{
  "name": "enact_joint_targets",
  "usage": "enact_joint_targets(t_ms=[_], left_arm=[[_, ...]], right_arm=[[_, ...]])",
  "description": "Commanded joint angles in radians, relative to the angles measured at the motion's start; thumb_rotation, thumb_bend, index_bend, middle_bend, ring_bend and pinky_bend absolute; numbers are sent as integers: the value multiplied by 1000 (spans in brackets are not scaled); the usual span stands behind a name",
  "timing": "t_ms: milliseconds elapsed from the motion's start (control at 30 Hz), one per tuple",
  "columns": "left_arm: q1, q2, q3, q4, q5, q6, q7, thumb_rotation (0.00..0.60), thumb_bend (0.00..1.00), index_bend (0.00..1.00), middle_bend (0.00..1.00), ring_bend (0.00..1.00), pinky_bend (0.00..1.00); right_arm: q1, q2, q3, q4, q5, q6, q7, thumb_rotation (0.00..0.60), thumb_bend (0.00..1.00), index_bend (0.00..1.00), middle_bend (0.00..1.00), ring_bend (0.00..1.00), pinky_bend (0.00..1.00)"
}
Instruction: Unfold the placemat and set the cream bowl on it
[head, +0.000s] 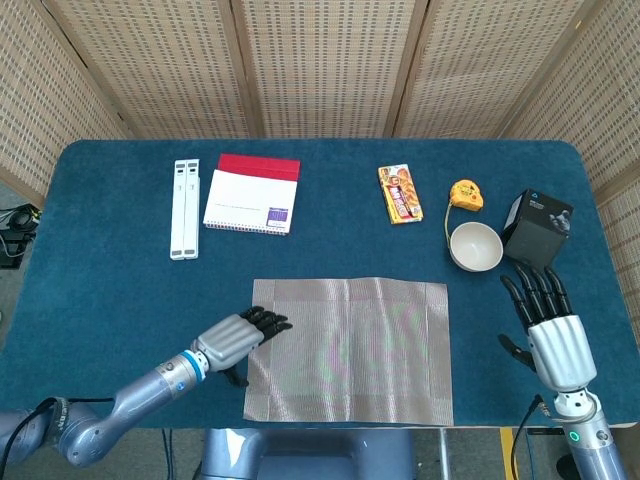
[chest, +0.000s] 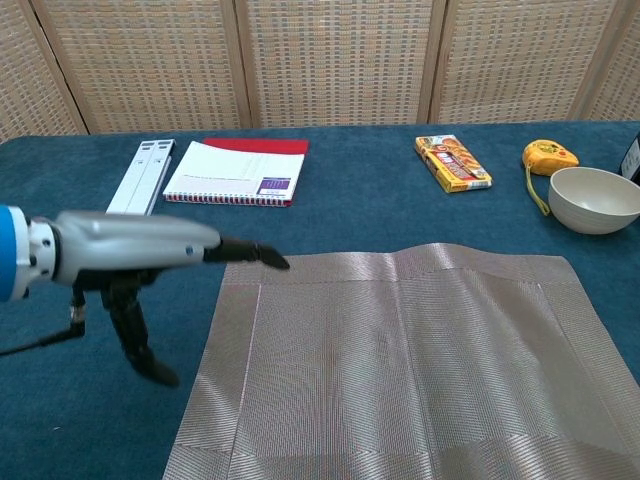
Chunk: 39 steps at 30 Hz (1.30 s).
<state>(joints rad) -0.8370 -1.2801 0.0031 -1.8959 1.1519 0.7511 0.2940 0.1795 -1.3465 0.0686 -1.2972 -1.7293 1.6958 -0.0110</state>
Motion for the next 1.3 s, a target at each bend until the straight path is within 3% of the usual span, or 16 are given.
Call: enact_joint_targets(t_ms=[33,200,467,600,833,1167,1300], left_arm=[[111,39,-47,40,125,215,-65,600,0,0,0,0,0],[200,31,-89,106,51,421,40,600,0,0,0,0,0],[300,62,-95,108,-35,533,67,600,0,0,0,0,0],[328,75,-95,113,-32,557,59,600,0,0,0,0,0],[360,102,-111,124,-17,576,20,600,0,0,0,0,0],[375,118,-126,124,1,561,-4,600,0,0,0,0,0],[378,119,-132,127,0,550,-12,600,0,0,0,0,0]], right_arm=[[3,-3,2,8,9,-12,1,600,0,97,0,0,0],[31,-3,15,31,61,-97,22,600,0,110,0,0,0],[148,28,46,55,165,-366,37,600,0,131,0,0,0],[202,27,57,65,213,-486,31,600,0,149,0,0,0],[296,-40,95,189,333,-689,35,600,0,189,0,0,0],[356,-168,109,398,413,-806,59,600,10,278,0,0,0],[376,-214,98,451,405,-830,93,600,82,300,0,0,0]])
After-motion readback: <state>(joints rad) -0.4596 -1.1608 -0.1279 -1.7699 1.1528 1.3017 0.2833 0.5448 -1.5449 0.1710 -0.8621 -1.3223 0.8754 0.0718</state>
